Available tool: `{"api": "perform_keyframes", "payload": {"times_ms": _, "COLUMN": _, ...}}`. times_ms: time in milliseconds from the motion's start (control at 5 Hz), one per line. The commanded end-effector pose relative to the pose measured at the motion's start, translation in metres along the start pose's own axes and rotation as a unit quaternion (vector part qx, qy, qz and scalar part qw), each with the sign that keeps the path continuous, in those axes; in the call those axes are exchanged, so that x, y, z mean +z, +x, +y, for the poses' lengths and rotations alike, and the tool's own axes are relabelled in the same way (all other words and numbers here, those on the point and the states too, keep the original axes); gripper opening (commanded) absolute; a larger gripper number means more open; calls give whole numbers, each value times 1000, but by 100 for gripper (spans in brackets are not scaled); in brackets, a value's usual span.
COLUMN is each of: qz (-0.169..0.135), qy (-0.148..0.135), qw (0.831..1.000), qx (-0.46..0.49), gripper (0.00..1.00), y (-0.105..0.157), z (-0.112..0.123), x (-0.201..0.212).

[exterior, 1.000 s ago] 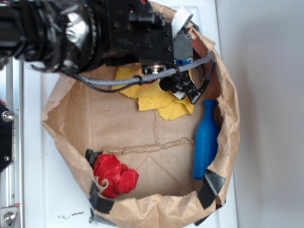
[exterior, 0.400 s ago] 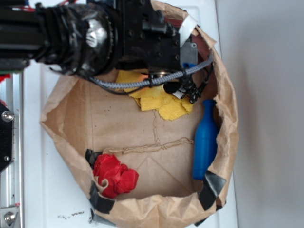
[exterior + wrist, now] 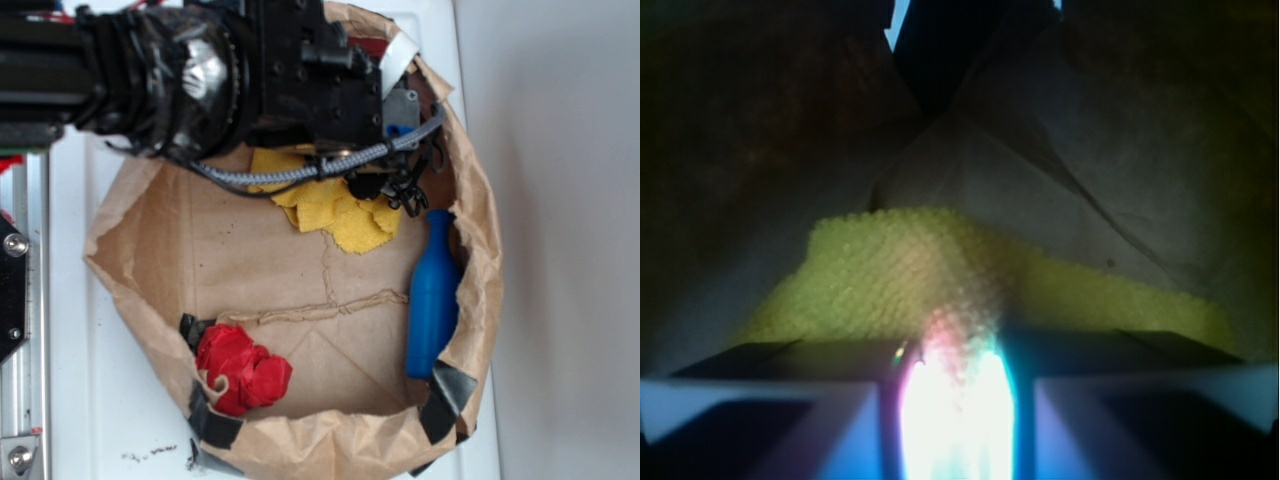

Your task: Grab the yellow cloth.

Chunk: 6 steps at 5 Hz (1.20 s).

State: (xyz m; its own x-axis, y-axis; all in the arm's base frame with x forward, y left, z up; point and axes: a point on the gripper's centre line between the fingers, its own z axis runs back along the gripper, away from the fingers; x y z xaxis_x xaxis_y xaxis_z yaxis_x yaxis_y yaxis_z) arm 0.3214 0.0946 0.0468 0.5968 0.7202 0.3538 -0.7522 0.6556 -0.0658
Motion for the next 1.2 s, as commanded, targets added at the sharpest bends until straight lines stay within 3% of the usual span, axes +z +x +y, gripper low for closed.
{"api": "perform_keyframes", "payload": {"times_ms": 0, "qz": -14, "qy": -62, "qw": 998, "qx": 7, "gripper": 0, "y": 20, "z": 6, "x": 59}}
{"api": "perform_keyframes", "payload": {"times_ms": 400, "qz": 4, "qy": -80, "qw": 997, "qx": -5, "gripper": 0, "y": 19, "z": 2, "x": 118}}
{"api": "perform_keyframes", "payload": {"times_ms": 600, "qz": 56, "qy": -94, "qw": 994, "qx": -31, "gripper": 0, "y": 11, "z": -3, "x": 153}}
{"api": "perform_keyframes", "payload": {"times_ms": 800, "qz": 51, "qy": -112, "qw": 989, "qx": -77, "gripper": 0, "y": -11, "z": -13, "x": 166}}
{"api": "perform_keyframes", "payload": {"times_ms": 1000, "qz": 23, "qy": -117, "qw": 988, "qx": -94, "gripper": 0, "y": -28, "z": -18, "x": 168}}
